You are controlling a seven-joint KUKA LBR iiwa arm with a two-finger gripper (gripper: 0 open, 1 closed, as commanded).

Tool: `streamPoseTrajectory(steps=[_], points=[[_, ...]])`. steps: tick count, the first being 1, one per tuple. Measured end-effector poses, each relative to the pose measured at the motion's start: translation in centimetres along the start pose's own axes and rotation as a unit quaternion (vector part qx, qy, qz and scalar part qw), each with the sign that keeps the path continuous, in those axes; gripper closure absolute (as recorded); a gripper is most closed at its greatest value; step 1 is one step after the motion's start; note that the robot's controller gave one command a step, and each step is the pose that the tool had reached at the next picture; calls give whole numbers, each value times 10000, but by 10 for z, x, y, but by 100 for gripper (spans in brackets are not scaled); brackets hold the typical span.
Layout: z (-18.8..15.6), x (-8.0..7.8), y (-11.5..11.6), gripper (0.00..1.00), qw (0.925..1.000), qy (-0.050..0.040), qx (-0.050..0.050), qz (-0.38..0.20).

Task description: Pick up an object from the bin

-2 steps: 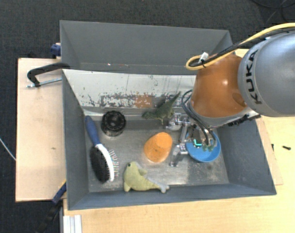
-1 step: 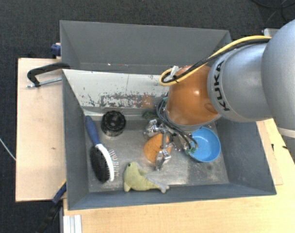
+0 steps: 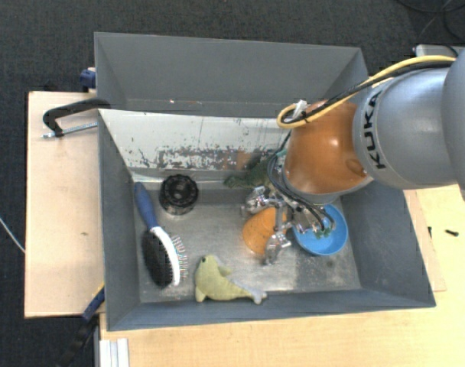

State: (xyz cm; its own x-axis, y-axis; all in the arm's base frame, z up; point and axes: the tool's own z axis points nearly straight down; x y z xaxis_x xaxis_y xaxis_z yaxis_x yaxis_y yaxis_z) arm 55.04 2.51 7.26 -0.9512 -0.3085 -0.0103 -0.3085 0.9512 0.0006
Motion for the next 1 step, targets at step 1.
streamPoseTrajectory(steps=[1], points=[[0, -7, -17, 0, 9750, -21, 8, -2223]])
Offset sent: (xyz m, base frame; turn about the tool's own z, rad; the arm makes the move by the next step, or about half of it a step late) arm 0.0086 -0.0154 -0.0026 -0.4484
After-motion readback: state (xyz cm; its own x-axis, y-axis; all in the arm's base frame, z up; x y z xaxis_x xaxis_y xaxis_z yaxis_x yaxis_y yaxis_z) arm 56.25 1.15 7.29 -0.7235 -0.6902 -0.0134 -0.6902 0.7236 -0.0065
